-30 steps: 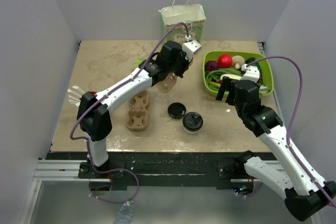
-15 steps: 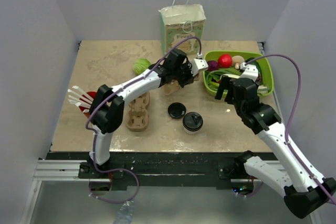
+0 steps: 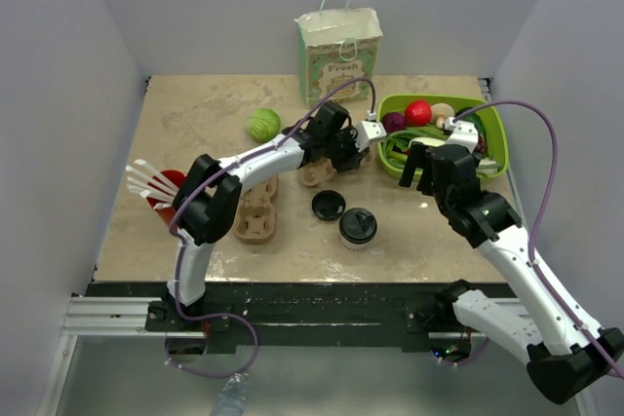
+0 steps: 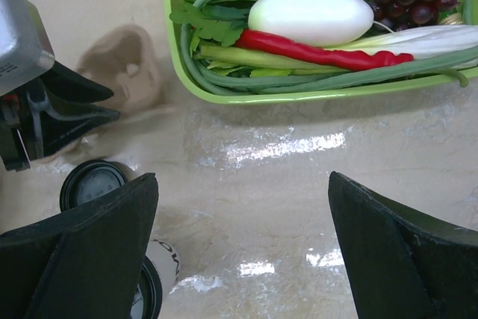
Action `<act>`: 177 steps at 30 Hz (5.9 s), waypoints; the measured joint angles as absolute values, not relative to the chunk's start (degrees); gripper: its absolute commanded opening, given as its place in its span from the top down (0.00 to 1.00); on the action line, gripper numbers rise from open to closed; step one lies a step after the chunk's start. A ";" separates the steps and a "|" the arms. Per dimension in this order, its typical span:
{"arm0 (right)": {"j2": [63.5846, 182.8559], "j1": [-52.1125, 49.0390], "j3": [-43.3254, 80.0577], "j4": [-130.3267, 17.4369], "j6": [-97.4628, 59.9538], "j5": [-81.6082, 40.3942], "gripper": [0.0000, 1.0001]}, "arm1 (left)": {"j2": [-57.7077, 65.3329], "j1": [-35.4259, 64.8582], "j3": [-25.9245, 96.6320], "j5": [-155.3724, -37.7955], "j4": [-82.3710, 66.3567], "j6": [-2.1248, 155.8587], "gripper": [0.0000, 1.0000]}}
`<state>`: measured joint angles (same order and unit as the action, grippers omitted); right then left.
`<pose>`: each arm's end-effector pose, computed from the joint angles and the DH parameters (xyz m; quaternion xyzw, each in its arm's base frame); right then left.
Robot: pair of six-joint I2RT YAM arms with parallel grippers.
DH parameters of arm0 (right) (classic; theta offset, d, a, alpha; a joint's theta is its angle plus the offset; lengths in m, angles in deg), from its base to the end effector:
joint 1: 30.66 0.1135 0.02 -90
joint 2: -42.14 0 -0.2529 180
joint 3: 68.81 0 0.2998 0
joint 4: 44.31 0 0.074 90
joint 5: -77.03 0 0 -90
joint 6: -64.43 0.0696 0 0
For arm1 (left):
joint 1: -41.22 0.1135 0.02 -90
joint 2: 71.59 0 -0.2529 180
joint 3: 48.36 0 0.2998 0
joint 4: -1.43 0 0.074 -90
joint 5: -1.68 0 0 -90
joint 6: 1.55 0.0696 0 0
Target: Pack the takeout coffee
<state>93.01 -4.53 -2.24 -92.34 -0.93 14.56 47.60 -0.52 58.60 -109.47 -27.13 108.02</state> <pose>0.2509 0.0873 0.3182 0.1037 0.8523 0.0125 0.5126 0.3873 -0.3792 0.1800 0.5214 0.7299 -0.2424 0.3696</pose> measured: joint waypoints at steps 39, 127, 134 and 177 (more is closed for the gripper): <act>143.28 -3.07 20.60 -89.94 -65.40 -19.21 0.22 | -17.44 17.21 17.03 -80.16 -37.25 58.10 0.00; 98.65 -4.07 4.40 -66.13 -39.04 -4.43 1.00 | 64.21 20.44 95.39 -80.84 -11.54 57.53 0.83; 98.19 -4.07 4.40 -66.13 -38.96 -4.30 1.00 | 63.60 20.44 94.51 -86.93 -12.53 58.08 1.00; 104.31 -4.05 15.88 -71.38 -48.97 -27.12 0.95 | 18.53 17.14 41.03 -98.72 -15.65 48.96 1.00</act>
